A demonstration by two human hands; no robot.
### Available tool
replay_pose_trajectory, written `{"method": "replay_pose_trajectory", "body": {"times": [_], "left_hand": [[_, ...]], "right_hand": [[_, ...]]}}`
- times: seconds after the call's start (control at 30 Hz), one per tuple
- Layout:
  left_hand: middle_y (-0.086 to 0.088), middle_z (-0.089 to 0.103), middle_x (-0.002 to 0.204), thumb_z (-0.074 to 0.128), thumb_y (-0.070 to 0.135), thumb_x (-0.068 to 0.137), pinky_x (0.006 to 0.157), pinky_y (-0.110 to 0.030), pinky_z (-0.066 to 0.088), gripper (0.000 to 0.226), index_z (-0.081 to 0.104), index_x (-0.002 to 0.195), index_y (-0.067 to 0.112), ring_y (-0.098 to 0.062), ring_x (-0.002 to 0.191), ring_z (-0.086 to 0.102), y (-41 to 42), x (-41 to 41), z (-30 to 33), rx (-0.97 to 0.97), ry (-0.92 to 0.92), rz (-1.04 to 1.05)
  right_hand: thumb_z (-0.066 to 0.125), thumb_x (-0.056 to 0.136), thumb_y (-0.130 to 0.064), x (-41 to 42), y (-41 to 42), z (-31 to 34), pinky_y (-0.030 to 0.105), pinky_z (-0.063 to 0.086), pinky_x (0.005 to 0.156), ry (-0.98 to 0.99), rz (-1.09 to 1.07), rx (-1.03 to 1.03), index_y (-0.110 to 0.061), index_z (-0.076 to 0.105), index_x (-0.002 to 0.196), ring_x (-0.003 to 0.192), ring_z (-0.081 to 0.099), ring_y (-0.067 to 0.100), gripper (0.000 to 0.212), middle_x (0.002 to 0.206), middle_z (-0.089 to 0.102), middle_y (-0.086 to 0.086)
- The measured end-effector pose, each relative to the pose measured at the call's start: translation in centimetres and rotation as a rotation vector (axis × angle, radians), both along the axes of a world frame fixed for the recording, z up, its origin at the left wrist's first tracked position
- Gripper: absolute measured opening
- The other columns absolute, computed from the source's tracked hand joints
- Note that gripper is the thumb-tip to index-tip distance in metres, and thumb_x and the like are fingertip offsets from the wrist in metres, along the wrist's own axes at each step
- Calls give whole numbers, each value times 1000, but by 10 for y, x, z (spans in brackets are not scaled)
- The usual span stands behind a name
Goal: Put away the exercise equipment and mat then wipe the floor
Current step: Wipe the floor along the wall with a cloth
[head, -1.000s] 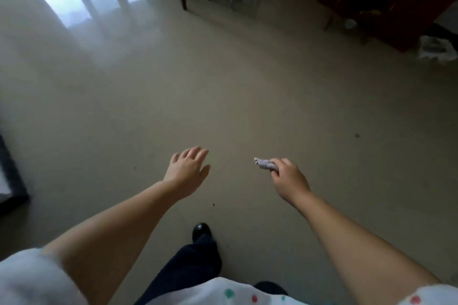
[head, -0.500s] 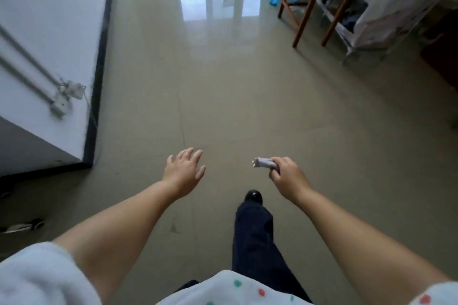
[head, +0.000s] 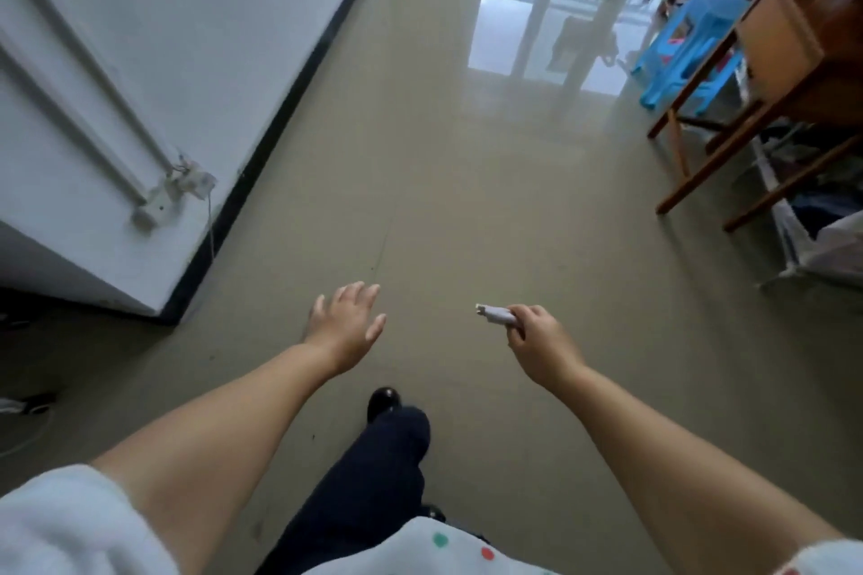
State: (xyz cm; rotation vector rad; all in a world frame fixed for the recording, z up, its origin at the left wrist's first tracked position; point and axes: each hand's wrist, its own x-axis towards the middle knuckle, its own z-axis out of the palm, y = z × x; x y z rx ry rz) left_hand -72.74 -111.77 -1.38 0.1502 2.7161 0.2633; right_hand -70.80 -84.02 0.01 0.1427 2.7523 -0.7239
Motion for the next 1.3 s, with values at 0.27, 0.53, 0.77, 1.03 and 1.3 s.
{"method": "replay_pose_trajectory", "body": {"times": [0.27,0.53,0.77,1.03,1.3], "left_hand": [[-5,21,156,30,43,99,116,-44,18,56,20,150,20,-20,143,21,-15,-194,-6,-25,-32,96],[-5,24,155,30,43,99,114,-42,21,56,20,149,19,-22,141,26,-13,-365,4,-27,-1,142],[-6,28,153,30,44,99,110,-41,27,55,22,148,20,-25,136,33,-25,-463,-25,9,-96,474],[-4,22,156,25,42,101,111,-41,25,55,16,150,20,-23,141,24,-47,-519,-36,47,-132,851],[-4,25,155,26,40,101,113,-42,23,55,15,151,20,-21,142,22,-117,-549,-74,55,-283,1038]], "right_hand": [[46,94,-14,-206,-9,3,32,43,88,-9,59,-17,-17,59,122,109,55,27,31,118,57,9],[43,97,-16,-393,-5,7,28,42,85,-46,138,-1,-19,56,125,108,53,23,31,122,54,6],[39,98,-20,-580,-28,-9,27,41,82,-92,449,70,-23,52,128,110,53,23,33,125,53,4],[40,97,-18,-748,-114,-19,31,42,85,-147,844,143,-22,55,125,110,54,27,32,124,55,8],[39,99,-18,-814,-236,-52,25,38,79,-277,1053,96,-22,53,127,94,53,19,32,120,55,5]]}}
